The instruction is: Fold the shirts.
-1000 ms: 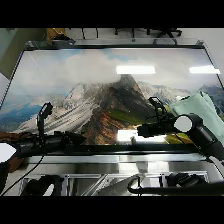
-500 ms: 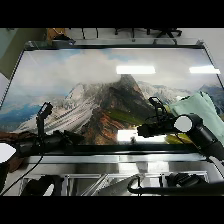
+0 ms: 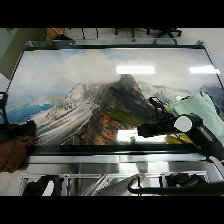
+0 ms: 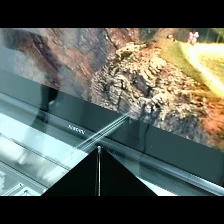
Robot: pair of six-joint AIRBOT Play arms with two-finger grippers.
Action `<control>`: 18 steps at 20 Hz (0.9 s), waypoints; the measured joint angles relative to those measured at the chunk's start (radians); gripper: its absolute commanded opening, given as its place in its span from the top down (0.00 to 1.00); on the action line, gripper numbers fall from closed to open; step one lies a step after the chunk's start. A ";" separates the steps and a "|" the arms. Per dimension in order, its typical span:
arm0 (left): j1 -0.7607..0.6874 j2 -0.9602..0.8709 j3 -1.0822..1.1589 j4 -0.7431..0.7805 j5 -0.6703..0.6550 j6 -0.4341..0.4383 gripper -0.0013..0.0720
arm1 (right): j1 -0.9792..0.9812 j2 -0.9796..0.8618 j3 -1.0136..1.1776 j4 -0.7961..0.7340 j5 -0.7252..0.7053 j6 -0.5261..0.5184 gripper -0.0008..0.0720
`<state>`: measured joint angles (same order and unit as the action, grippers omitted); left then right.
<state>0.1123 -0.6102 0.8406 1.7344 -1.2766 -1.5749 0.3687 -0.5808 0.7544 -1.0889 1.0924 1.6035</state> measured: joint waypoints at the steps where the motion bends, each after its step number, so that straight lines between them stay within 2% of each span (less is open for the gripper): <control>1: 0.073 -0.039 -0.003 0.036 0.001 -0.010 0.07 | 0.000 0.000 0.000 0.000 0.000 0.000 0.96; 7: 0.416 -0.331 -0.071 0.105 0.064 -0.034 0.07 | 0.000 0.000 0.000 0.000 0.000 0.000 0.96; 12: 0.554 -0.575 -0.089 0.101 0.136 -0.021 0.07 | 0.000 0.000 0.000 0.000 -0.002 0.000 0.96; 13: 0.570 -0.618 -0.080 0.100 0.147 -0.014 0.10 | 0.000 0.000 0.000 0.000 -0.002 0.000 0.96; 14: 0.582 -0.656 -0.066 0.098 0.154 -0.013 0.45 | 0.000 0.000 0.000 0.000 -0.003 0.000 0.96; 15: 0.591 -0.694 -0.045 0.099 0.155 -0.010 0.97 | 0.000 0.000 0.000 0.000 -0.003 0.000 0.96; 18: 0.594 -0.776 0.043 0.105 0.102 -0.002 0.96 | 0.000 0.001 0.000 0.000 -0.003 0.000 0.96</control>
<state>0.7063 -1.3857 0.8837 1.8389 -1.1748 -1.5772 0.3687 -0.5800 0.7544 -1.0885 1.0893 1.6035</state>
